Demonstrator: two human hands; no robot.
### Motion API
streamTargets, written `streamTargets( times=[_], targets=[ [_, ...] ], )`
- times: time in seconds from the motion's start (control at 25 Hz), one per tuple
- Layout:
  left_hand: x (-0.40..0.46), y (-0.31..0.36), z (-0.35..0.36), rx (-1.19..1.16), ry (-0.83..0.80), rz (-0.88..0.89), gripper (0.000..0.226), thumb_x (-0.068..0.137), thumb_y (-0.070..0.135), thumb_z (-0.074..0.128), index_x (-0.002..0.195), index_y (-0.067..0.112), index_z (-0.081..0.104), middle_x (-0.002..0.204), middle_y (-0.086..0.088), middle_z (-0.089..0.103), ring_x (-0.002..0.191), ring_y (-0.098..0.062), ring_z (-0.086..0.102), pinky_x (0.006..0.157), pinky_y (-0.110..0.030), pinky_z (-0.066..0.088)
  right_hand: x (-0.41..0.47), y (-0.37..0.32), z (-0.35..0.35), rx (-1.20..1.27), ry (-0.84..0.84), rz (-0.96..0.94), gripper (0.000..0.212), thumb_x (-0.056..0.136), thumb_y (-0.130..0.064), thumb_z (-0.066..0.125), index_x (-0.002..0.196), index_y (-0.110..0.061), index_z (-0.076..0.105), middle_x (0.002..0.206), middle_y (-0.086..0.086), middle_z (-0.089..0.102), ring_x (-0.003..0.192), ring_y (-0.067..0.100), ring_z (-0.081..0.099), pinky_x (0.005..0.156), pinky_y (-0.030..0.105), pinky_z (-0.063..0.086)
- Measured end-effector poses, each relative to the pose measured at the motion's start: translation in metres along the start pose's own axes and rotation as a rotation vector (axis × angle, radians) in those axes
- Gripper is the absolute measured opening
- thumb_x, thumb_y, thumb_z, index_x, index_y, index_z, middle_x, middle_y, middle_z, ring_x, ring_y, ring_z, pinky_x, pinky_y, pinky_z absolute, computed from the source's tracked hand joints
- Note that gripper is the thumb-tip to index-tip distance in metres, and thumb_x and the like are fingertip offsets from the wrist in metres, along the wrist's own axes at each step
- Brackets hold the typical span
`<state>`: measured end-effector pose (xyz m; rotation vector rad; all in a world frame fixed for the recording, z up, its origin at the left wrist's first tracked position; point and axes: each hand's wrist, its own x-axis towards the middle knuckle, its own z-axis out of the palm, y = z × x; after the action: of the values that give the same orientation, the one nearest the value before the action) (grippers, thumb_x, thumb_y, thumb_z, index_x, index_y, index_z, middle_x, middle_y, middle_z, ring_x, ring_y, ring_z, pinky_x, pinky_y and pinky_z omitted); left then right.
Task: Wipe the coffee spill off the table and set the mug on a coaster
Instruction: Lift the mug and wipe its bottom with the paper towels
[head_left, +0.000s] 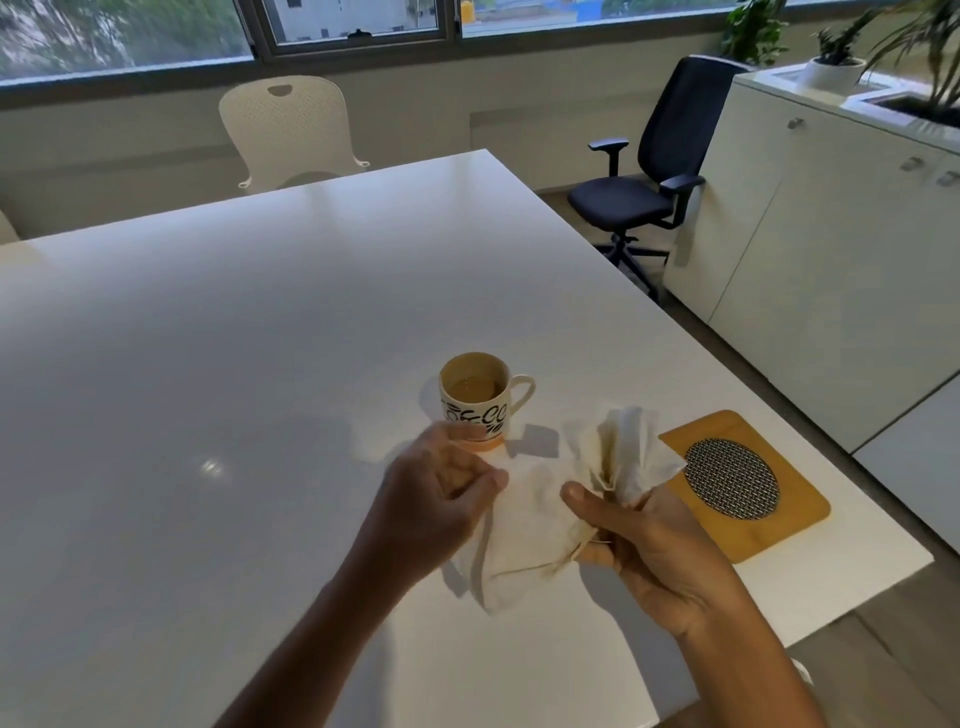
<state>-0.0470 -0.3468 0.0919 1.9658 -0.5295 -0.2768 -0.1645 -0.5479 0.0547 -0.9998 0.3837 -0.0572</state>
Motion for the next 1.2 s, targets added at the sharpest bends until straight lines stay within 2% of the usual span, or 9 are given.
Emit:
streamTargets(
  times=[0.12,0.24,0.36,0.44,0.6,0.8,0.96,1.04,1.2],
  targets=[
    [0.034,0.002,-0.002,0.277,0.214,0.172,0.068,0.084,0.037,0.086,0.141,0.02,0.054,0.132,0.003,0.065,0.111,-0.011,0.067,0.092,-0.032,0.061,0.002,-0.005,-0.015,-0.03,0.096,-0.132,0.039,0.079,-0.014,0.086,0.114,-0.029,0.084,0.121,0.019,0.081,0.108,0.036,0.081,0.075,0.045,0.069],
    [0.071,0.0,-0.002,0.358,0.081,0.062,0.104,0.078,0.051,0.087,0.16,0.02,0.031,0.158,-0.006,0.044,0.14,-0.025,0.049,0.112,-0.043,0.05,0.007,-0.006,-0.029,-0.022,0.152,-0.19,0.048,0.081,-0.009,0.084,0.123,-0.033,0.078,0.124,0.016,0.081,0.111,0.037,0.08,0.079,0.054,0.069],
    [0.095,-0.009,0.003,0.387,-0.054,-0.014,0.119,0.075,0.055,0.089,0.166,0.017,0.022,0.163,-0.009,0.042,0.143,-0.029,0.048,0.114,-0.043,0.049,0.009,-0.005,-0.039,0.005,0.178,-0.202,0.049,0.079,-0.005,0.085,0.115,-0.038,0.082,0.123,0.014,0.082,0.111,0.035,0.08,0.077,0.05,0.069],
    [0.104,-0.017,0.002,0.367,-0.077,-0.043,0.119,0.074,0.053,0.091,0.165,0.015,0.024,0.159,-0.01,0.048,0.139,-0.03,0.053,0.111,-0.04,0.051,0.01,-0.004,-0.045,0.02,0.197,-0.209,0.051,0.073,-0.005,0.088,0.112,-0.037,0.083,0.122,0.012,0.082,0.109,0.033,0.081,0.074,0.046,0.069],
    [0.109,-0.026,-0.002,0.322,-0.087,0.01,0.106,0.068,0.052,0.095,0.153,0.016,0.042,0.135,-0.001,0.061,0.119,-0.023,0.064,0.092,-0.031,0.06,0.011,0.002,-0.054,0.037,0.241,-0.212,0.068,0.065,-0.008,0.093,0.128,-0.023,0.073,0.123,0.012,0.081,0.109,0.033,0.08,0.069,0.041,0.068],
    [0.114,-0.027,-0.006,0.363,-0.05,0.037,0.098,0.064,0.058,0.095,0.143,0.02,0.052,0.127,0.005,0.062,0.111,-0.02,0.064,0.08,-0.024,0.061,0.01,0.009,-0.056,0.061,0.268,-0.203,0.064,0.068,-0.009,0.092,0.128,-0.02,0.075,0.122,0.016,0.081,0.109,0.034,0.08,0.07,0.042,0.069],
    [0.112,-0.025,-0.005,0.376,-0.017,0.101,0.095,0.065,0.059,0.093,0.142,0.019,0.054,0.126,0.008,0.063,0.109,-0.019,0.065,0.073,-0.012,0.053,0.003,0.013,-0.055,0.096,0.277,-0.23,0.054,0.072,-0.005,0.088,0.116,-0.036,0.083,0.127,0.011,0.08,0.116,0.032,0.078,0.084,0.055,0.068],
    [0.111,-0.018,-0.01,0.371,0.001,0.122,0.094,0.065,0.061,0.093,0.141,0.019,0.055,0.126,0.007,0.065,0.108,-0.018,0.066,0.074,-0.014,0.055,0.0,0.016,-0.053,0.111,0.323,-0.248,0.053,0.073,-0.006,0.088,0.111,-0.041,0.084,0.127,0.009,0.081,0.116,0.029,0.078,0.089,0.055,0.066],
    [0.105,0.008,-0.027,0.351,0.031,0.133,0.096,0.057,0.076,0.085,0.135,0.025,0.06,0.119,0.011,0.069,0.103,-0.015,0.07,0.075,-0.023,0.062,-0.001,0.026,-0.041,0.035,0.459,-0.256,0.04,0.089,0.005,0.08,0.117,-0.023,0.078,0.114,0.009,0.084,0.106,0.028,0.081,0.082,0.042,0.069]
  ],
)
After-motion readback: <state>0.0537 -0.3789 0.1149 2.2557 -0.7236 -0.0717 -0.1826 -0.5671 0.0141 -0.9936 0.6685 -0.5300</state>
